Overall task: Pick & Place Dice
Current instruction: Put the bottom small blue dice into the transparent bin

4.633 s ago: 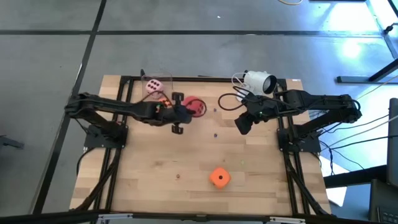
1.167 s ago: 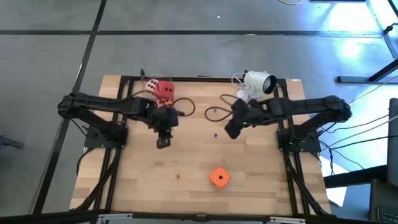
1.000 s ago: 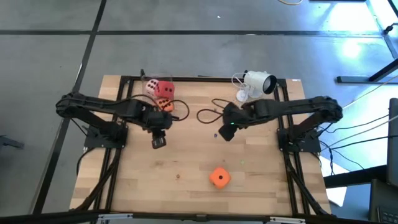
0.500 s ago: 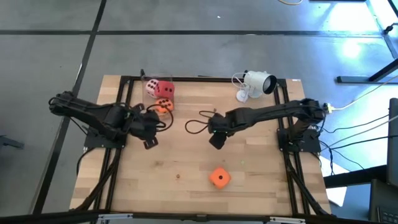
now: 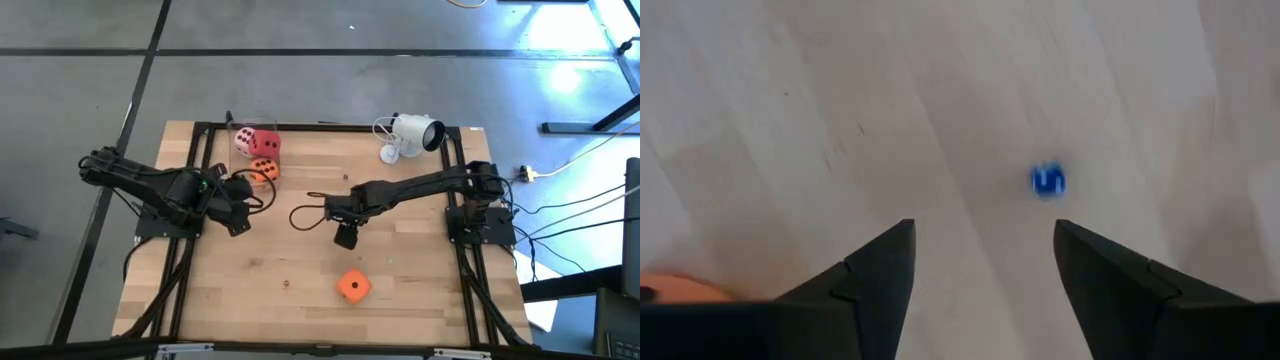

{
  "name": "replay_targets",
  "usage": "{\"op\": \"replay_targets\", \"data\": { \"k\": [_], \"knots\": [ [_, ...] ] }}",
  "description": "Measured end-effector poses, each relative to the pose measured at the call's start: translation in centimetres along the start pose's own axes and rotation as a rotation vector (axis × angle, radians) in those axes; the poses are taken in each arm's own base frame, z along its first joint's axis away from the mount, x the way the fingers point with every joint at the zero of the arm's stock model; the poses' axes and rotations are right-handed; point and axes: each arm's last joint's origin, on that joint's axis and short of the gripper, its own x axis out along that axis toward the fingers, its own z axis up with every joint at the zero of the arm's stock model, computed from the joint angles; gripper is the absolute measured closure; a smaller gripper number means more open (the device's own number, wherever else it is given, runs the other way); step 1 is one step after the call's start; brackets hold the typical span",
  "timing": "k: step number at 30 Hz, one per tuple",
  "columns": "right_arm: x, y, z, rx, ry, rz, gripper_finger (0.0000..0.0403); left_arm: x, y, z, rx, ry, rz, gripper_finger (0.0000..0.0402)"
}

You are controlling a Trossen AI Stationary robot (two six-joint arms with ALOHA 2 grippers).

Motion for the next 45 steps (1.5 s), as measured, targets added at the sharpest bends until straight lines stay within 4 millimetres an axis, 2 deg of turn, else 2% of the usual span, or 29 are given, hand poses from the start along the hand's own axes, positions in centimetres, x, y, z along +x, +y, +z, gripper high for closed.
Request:
{"op": "replay_targets", "data": {
  "k": [3, 11, 14, 26, 35, 40, 45],
  "knots": [
    [0.5, -0.1, 0.0, -0.135, 0.011, -0.013, 0.0174, 0.0, 0.0, 0.0, 0.001, -0.004, 0.007, 0.0241],
    [3.0, -0.5, 0.3, -0.273, 0.069, -0.062, 0.0187, 0.0, 0.0, 0.0, 0.003, -0.007, 0.010, 0.0241],
    [3.3, -0.8, 0.3, -0.282, 0.074, -0.111, 0.0188, 0.0, 0.1, 0.0, 0.003, -0.013, 0.017, 0.0241],
    [3.7, -2.0, 1.1, -0.259, 0.058, -0.088, 0.0188, 0.0, 0.1, 0.1, 0.019, -0.025, 0.031, 0.0242],
    [6.1, -2.0, 1.0, -0.259, 0.128, -0.040, 0.0188, 0.0, 0.1, 0.1, 0.027, -0.034, 0.037, 0.0242],
    [6.4, -2.0, 1.0, -0.261, 0.138, -0.042, 0.0188, 0.0, 0.1, 0.1, 0.027, -0.034, 0.037, 0.0242],
    [6.5, -2.0, 1.0, -0.271, 0.139, -0.040, 0.0212, 0.0, 0.1, 0.1, 0.027, -0.033, 0.037, 0.0242]
  ]
}}
